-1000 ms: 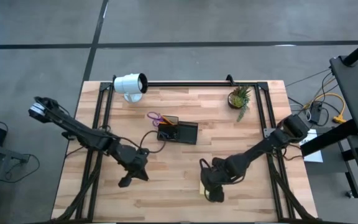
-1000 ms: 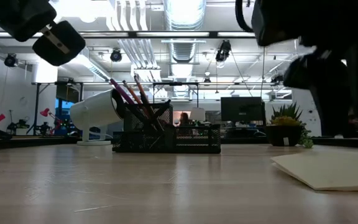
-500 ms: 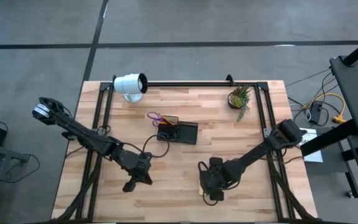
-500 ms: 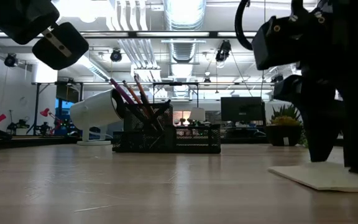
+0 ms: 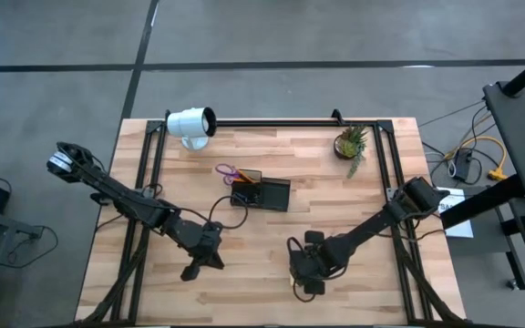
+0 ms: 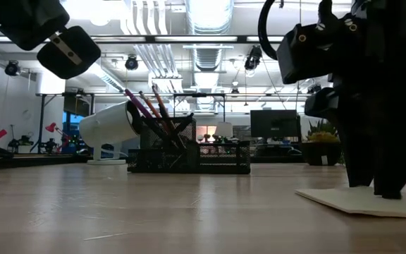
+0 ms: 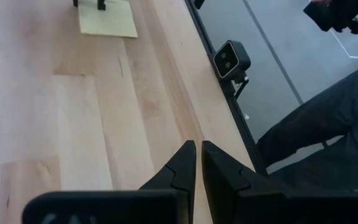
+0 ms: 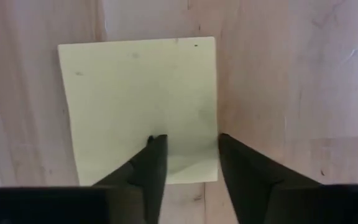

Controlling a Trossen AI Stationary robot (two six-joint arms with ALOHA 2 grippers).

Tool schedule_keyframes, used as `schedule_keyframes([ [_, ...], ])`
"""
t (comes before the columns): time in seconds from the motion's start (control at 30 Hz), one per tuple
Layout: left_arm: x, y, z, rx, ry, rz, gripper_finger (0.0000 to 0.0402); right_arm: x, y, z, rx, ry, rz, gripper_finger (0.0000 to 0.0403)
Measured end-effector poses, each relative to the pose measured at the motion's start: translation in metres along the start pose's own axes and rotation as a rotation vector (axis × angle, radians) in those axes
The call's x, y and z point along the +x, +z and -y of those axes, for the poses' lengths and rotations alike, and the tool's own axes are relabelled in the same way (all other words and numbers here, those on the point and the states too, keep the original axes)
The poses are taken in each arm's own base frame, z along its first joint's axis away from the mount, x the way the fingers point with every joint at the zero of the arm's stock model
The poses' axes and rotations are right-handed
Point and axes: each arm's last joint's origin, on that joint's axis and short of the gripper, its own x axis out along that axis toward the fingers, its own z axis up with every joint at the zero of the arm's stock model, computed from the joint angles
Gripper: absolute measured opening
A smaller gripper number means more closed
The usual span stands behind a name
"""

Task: Pick and place office supplies into organizer
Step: Put the yellow sticky note into the black desk organizer

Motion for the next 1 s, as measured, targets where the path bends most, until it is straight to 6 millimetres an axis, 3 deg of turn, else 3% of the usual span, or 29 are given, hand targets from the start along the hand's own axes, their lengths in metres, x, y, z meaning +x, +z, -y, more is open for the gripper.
schedule_keyframes([
  [0.33,0.0,0.0,0.0,0.0,0.018,0.009,0.0011,0.002,0.007,0.015,0.067,-0.029,-0.011,0.0016],
  [0.53,0.0,0.0,0.0,0.0,0.018,0.01,0.0011,-0.006,0.022,0.028,0.129,-0.067,0.012,0.0008],
  [0.8,-0.001,0.0,0.0,0.007,0.02,0.007,0.0011,-0.06,0.044,0.029,0.145,-0.181,0.149,0.0008],
  [1.0,-0.008,0.002,0.0,0.032,0.037,0.028,0.0011,-0.104,0.053,0.043,0.168,-0.325,0.211,0.0008],
])
